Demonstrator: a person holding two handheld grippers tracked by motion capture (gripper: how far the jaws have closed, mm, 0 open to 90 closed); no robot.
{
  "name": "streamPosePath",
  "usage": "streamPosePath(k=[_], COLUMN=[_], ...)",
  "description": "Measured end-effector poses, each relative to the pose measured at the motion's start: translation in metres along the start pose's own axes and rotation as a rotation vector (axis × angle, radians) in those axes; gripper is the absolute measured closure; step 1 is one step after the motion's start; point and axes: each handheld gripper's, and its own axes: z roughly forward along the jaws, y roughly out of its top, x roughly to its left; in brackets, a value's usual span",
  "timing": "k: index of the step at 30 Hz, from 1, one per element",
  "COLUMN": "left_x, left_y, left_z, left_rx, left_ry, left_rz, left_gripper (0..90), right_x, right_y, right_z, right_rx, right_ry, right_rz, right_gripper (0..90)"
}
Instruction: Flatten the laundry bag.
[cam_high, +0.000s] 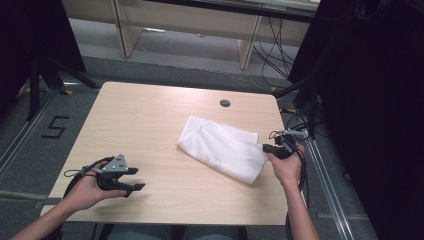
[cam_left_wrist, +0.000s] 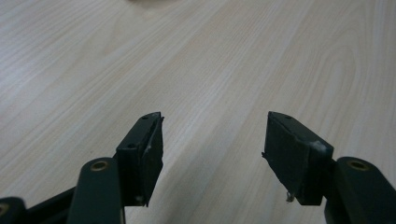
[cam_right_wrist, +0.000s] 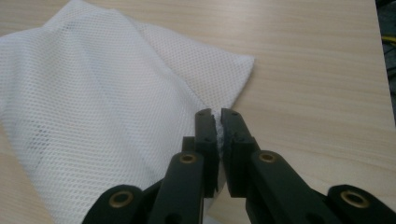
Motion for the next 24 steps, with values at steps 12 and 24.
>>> streamPosePath(k=[12,24], left_x=[0.0,-0.017], left_y=[0.0,0.019], left_z=[0.0,0.01], left_rx=[-0.006,-0.026], left_ry=[-0.003,-0.064], left_rz=[0.013,0.0], left_gripper=[37.0,48.5], right_x=[0.008,0.025], right_y=[-0.001,-0.003], right_z=[-0.012,-0.022], right_rx=[0.048,0.001], right_ry=[0.013,0.086], right_rz=[-0.135,-0.32], right_gripper=[86.8,87.2])
